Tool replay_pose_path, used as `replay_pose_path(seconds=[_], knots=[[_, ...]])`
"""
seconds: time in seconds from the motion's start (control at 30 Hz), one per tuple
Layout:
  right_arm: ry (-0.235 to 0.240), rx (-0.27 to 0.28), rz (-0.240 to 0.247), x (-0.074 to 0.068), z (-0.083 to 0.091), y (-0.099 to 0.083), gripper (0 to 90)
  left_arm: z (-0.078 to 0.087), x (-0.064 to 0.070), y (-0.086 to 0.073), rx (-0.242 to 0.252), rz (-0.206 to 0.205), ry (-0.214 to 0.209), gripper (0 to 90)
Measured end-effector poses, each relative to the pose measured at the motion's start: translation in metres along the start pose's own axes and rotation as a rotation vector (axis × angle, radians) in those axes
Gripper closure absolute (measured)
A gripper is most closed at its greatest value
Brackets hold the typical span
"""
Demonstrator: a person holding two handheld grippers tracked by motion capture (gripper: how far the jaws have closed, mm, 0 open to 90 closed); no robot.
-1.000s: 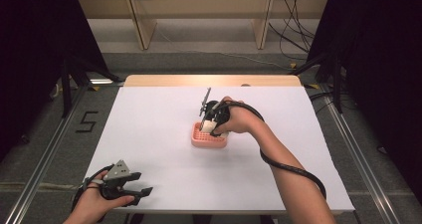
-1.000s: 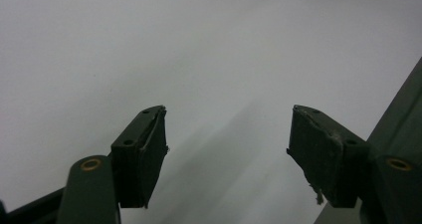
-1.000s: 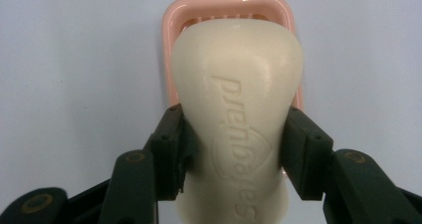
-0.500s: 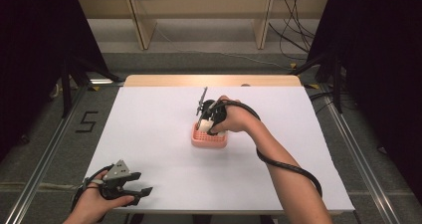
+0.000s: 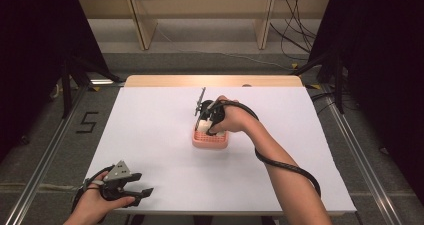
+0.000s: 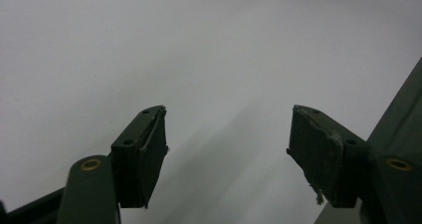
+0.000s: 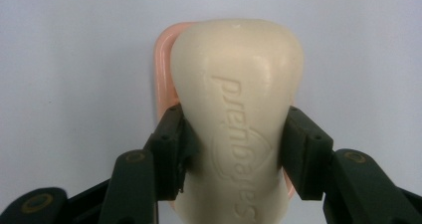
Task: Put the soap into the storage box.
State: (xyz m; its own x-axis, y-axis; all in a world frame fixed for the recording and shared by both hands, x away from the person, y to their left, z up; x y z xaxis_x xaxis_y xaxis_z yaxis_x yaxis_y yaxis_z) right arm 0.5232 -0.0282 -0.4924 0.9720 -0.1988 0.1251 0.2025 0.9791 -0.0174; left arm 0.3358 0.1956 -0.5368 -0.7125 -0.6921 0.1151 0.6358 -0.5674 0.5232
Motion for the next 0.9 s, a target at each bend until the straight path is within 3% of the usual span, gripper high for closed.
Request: replay_pose_path(seconds=[0.07, 0.1, 0.2, 0.23, 0.27, 0.3, 0.37, 0.4, 0.47, 0.5, 0.6, 0.77, 0.8, 0.9], knots=[[-0.002, 0.004, -0.002, 0.0, 0.0, 0.001, 50.6, 0.0, 0.0, 0.0, 0.0, 0.001, 0.0, 30.9], [-0.015, 0.02, 0.033, 0.003, -0.001, 0.003, 50.6, 0.0, 0.0, 0.0, 0.0, 0.0, 0.0, 30.9], [-0.003, 0.003, -0.001, 0.001, -0.002, 0.002, 50.6, 0.0, 0.0, 0.0, 0.0, 0.0, -0.001, 30.9], [-0.015, 0.018, 0.035, 0.003, -0.003, 0.004, 50.6, 0.0, 0.0, 0.0, 0.001, 0.0, 0.0, 30.8], [-0.015, 0.025, 0.032, 0.003, -0.003, 0.005, 50.6, 0.0, 0.0, 0.0, 0.001, 0.001, 0.0, 30.9], [-0.003, 0.004, -0.004, 0.001, -0.003, 0.003, 50.6, 0.0, 0.0, 0.0, 0.001, 0.0, 0.0, 30.9], [-0.005, 0.004, -0.005, 0.002, -0.004, 0.004, 50.6, 0.001, -0.001, -0.001, -0.01, -0.01, 0.004, 30.9], [-0.011, 0.017, 0.03, 0.003, -0.006, 0.006, 50.6, 0.001, -0.002, -0.001, -0.011, -0.036, 0.012, 30.9], [-0.014, 0.017, 0.044, 0.004, -0.007, 0.006, 50.6, 0.001, 0.0, 0.0, 0.001, -0.01, 0.004, 30.9], [0.0, -0.006, -0.002, 0.001, -0.007, 0.004, 50.6, 0.0, 0.0, 0.0, -0.002, 0.0, 0.001, 30.9], [0.015, -0.009, -0.032, -0.003, -0.008, 0.005, 50.6, 0.0, 0.0, 0.0, 0.0, 0.0, 0.001, 30.9], [0.024, -0.004, -0.025, -0.003, -0.012, 0.005, 50.6, 0.0, 0.0, 0.0, 0.001, -0.004, 0.001, 30.9], [0.01, 0.0, -0.004, 0.0, -0.013, 0.004, 50.6, 0.0, 0.0, 0.0, -0.001, 0.0, 0.0, 30.9], [0.017, -0.007, -0.031, -0.002, -0.013, 0.004, 50.6, 0.0, 0.0, 0.0, -0.001, 0.003, -0.004, 30.9]])
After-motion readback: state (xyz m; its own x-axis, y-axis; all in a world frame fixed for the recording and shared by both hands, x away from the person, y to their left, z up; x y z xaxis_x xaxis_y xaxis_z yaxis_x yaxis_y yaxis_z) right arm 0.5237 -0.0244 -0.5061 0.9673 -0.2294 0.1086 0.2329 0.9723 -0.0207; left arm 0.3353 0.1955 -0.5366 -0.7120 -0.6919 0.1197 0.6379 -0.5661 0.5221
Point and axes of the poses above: each handheld gripper's, and its own axes: z roughly backward along the jaws, y roughly out of its top, x roughly to its right, the point moved 9 cm from there along -z, roughly forward along the jaws, and after that the axes turned 15 degrees about -x, right-handed, at the moved point
